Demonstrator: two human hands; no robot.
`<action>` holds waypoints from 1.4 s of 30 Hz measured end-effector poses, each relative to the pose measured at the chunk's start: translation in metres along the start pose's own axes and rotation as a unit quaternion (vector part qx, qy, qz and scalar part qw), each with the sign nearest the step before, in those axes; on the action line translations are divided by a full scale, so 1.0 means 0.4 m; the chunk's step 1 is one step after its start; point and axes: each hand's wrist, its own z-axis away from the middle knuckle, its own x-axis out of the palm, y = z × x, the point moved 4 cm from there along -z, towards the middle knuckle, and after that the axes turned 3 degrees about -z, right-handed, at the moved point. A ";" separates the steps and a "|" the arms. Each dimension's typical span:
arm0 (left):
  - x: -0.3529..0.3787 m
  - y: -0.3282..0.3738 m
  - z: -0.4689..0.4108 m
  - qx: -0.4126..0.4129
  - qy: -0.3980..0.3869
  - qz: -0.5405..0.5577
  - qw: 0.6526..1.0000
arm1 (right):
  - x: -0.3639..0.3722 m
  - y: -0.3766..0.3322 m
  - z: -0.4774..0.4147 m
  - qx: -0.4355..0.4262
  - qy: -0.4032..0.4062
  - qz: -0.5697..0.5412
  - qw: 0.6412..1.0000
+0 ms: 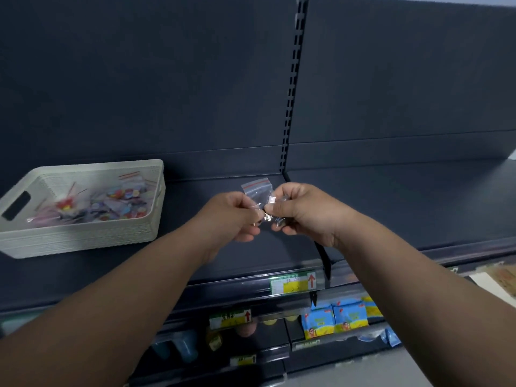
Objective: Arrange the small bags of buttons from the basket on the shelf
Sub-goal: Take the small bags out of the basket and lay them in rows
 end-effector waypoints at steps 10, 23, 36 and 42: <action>-0.088 -0.012 0.035 0.005 0.069 -0.024 0.997 | 0.080 -0.015 -0.059 0.005 -0.047 0.008 0.999; -0.406 -0.168 0.015 -0.015 0.223 -0.588 0.777 | 0.232 -0.030 -0.175 0.005 -0.027 -0.010 1.000; -0.239 -0.129 -0.039 0.162 0.127 -0.530 0.822 | 0.173 -0.040 -0.184 -0.022 0.019 -0.002 1.000; -0.061 -0.082 -0.073 0.198 0.042 -0.525 0.827 | 0.059 -0.037 -0.151 -0.033 0.062 -0.006 0.997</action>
